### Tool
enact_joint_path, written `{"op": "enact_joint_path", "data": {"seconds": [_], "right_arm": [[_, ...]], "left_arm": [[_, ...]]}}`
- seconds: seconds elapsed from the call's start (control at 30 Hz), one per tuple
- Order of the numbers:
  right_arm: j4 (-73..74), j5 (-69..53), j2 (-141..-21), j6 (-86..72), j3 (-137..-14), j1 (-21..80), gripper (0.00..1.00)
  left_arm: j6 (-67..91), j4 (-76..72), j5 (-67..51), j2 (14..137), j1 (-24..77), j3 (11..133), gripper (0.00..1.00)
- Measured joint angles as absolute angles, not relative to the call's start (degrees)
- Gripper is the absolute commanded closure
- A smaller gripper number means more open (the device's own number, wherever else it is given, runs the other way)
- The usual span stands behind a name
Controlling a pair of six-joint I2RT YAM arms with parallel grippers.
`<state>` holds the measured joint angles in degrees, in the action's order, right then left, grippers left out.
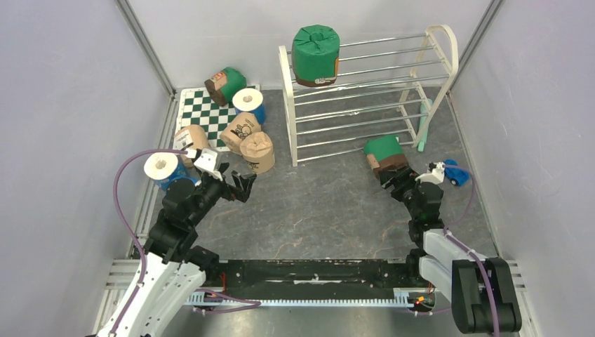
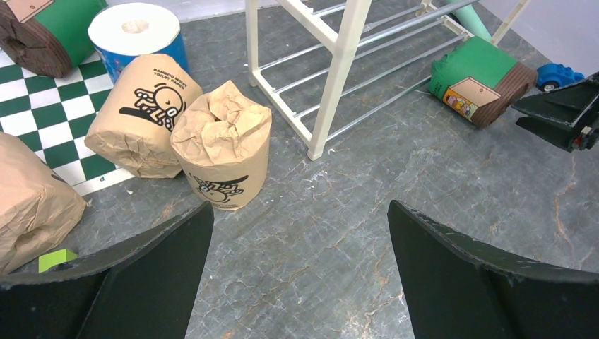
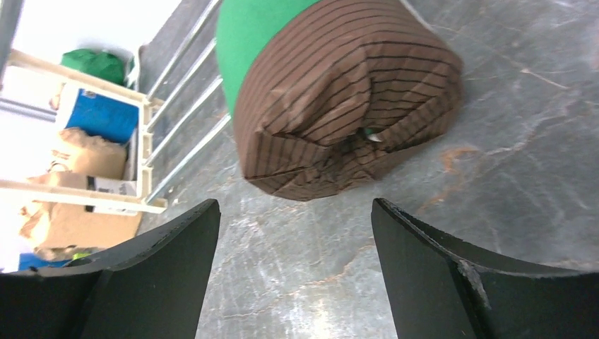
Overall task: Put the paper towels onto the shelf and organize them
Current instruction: Adjust the paper towel at the center of the board.
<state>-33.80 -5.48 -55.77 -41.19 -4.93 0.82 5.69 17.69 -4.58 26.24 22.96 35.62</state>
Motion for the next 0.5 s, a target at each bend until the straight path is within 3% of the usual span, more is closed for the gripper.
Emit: {"op": "enact_joint_path", "data": {"seconds": [0.5], "right_arm": [[-52.53, -6.37, -63.99, -45.84, -3.07, 1.56, 0.20]], "left_arm": [[5.69, 17.69, -4.58, 26.70, 22.96, 35.62, 0.00]]}}
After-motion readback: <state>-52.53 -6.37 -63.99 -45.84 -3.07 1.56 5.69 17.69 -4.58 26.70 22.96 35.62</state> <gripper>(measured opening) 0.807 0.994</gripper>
